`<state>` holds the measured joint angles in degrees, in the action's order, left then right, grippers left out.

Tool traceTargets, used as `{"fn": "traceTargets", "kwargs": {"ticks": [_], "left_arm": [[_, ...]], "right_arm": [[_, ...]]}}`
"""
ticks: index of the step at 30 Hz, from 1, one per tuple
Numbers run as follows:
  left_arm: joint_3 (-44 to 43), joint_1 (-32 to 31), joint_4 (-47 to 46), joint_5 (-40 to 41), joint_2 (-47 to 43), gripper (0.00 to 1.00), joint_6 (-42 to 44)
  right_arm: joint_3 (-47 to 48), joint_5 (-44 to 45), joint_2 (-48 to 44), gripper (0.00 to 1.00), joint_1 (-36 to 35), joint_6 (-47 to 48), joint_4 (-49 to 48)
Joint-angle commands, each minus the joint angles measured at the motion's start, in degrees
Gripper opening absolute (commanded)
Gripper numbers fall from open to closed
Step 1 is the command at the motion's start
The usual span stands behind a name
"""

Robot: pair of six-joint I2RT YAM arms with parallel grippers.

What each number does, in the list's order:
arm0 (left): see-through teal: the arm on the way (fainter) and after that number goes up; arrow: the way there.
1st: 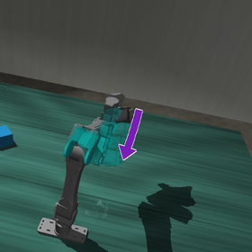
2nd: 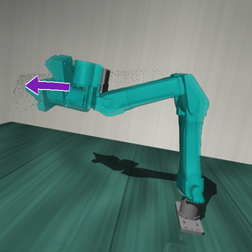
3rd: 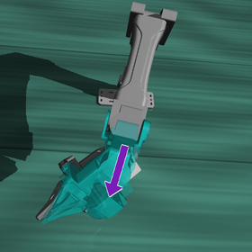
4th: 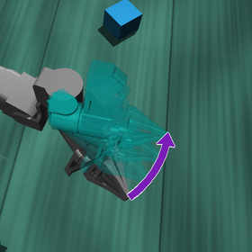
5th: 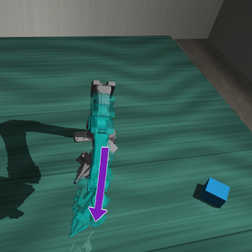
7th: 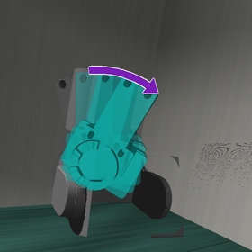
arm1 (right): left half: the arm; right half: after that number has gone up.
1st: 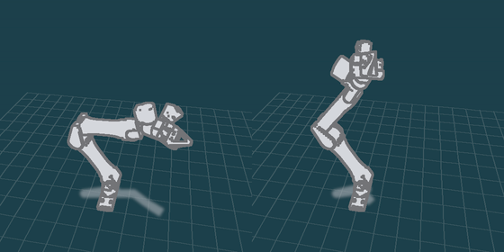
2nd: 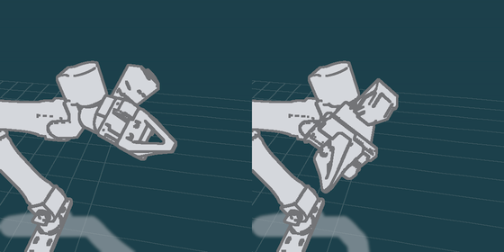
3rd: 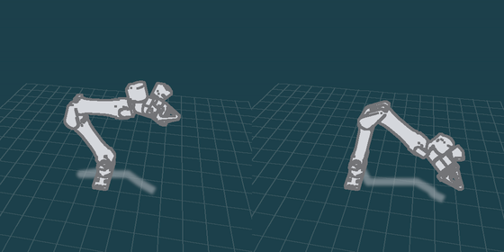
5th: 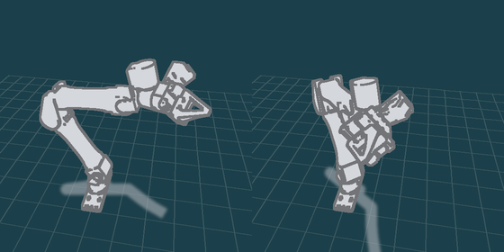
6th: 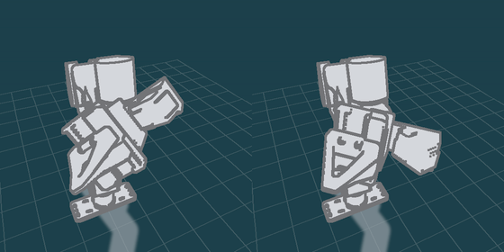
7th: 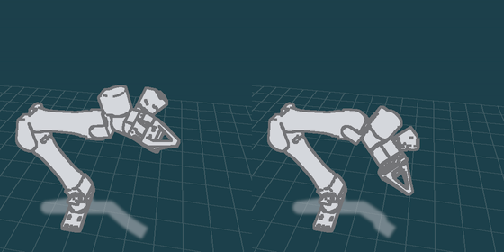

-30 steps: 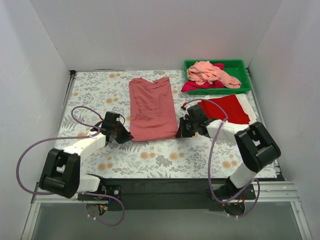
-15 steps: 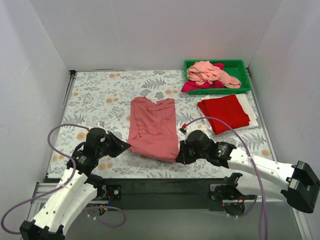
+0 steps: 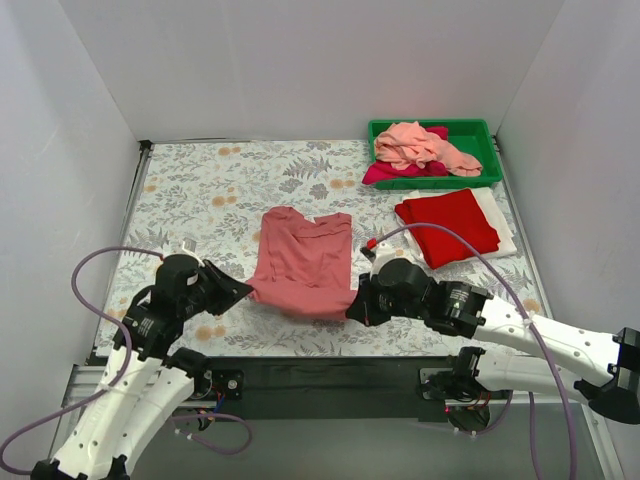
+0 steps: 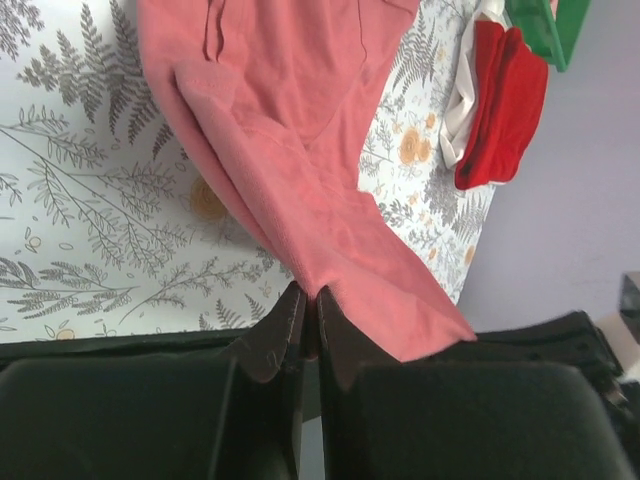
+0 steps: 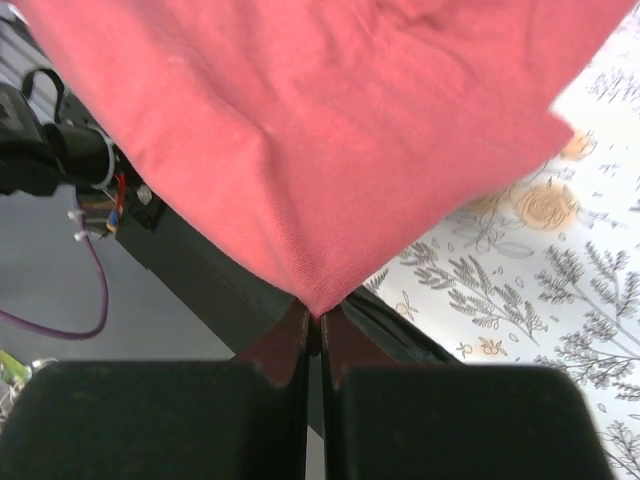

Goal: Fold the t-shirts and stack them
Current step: Fold the tshirt

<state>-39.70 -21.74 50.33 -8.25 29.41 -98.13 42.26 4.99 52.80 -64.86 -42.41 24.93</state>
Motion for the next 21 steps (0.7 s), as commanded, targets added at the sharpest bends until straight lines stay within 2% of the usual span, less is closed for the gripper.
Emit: {"fn": "traceTargets", "kwargs": {"ticks": [1, 7, 11, 18, 21], "left_arm": [[-3.97, -0.06, -1.72, 6.64, 5.28, 0.0, 0.49], [-8.02, -0.06, -6.38, 7.55, 12.95, 0.0, 1.36], [-9.25, -0.06, -7.17, 11.05, 15.85, 0.0, 1.1], [-10.48, 0.03, -9.28, 14.04, 16.99, 0.0, 1.1], [-11.45, 0.03, -10.15, 15.28, 18.66, 0.0, 1.1]], "right_arm": [[7.56, 4.5, 1.17, 0.01, 1.92, 2.51, 4.42], [11.34, -2.78, 3.36, 0.01, 10.17, 7.07, 4.52], [14.42, -6.82, 6.43, 0.01, 12.47, 10.85, 3.29], [14.17, -16.5, 9.87, 0.01, 17.74, 13.32, -5.5], [13.03, -21.15, 10.75, 0.01, 22.31, 13.49, -9.45]]}}
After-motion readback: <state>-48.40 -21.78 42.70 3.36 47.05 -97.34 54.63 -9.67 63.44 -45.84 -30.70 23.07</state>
